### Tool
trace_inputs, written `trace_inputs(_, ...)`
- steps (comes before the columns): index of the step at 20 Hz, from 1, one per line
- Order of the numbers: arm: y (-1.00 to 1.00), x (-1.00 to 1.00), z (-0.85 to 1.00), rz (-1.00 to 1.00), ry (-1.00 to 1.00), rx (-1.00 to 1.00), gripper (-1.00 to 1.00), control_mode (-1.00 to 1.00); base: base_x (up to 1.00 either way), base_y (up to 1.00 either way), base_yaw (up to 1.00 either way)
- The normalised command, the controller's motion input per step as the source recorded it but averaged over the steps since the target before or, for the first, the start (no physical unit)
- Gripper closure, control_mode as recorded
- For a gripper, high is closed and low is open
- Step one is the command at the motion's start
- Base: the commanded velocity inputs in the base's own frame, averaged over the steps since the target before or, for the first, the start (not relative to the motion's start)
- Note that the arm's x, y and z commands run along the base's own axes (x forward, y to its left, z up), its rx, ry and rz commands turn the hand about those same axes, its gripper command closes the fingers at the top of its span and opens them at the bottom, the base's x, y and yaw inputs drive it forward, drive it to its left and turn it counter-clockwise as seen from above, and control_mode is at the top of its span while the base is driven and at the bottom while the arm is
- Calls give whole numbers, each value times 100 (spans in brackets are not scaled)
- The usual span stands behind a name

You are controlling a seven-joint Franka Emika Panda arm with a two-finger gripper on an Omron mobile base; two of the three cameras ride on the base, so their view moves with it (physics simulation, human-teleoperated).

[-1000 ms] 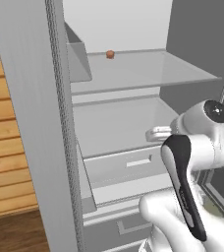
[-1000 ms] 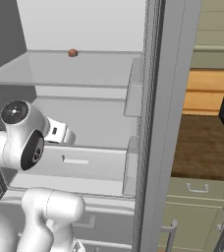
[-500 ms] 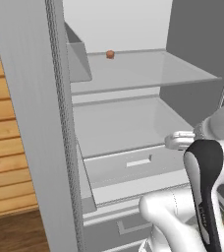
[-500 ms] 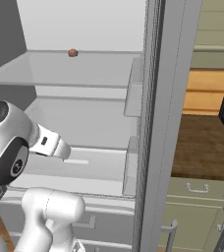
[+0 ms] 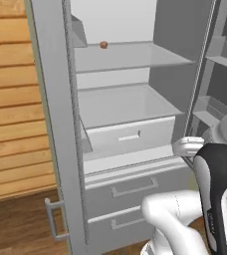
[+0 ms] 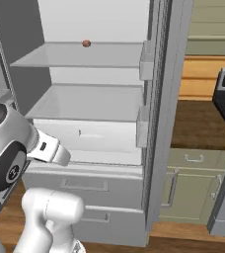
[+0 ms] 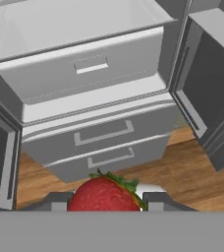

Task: Take the strawberry from the fridge and place it on top of the pancake, located on the dining counter.

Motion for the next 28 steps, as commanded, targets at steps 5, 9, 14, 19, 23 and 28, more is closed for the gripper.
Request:
trace_inputs(5,0,0,0,0,0,0,100,100,-52,70,-38)
trace_inputs(9,0,0,0,0,0,0,100,100,-36,40,-62)
trace_inputs(14,0,0,0,0,0,0,100,100,7,45,-62)
trace_inputs(19,0,0,0,0,0,0,100,100,-1,39,-33)
trace_inputs(23,0,0,0,0,0,0,100,100,-72,45,-30)
trace_inputs(28,0,0,0,0,0,0,100,100,-25,25,-26)
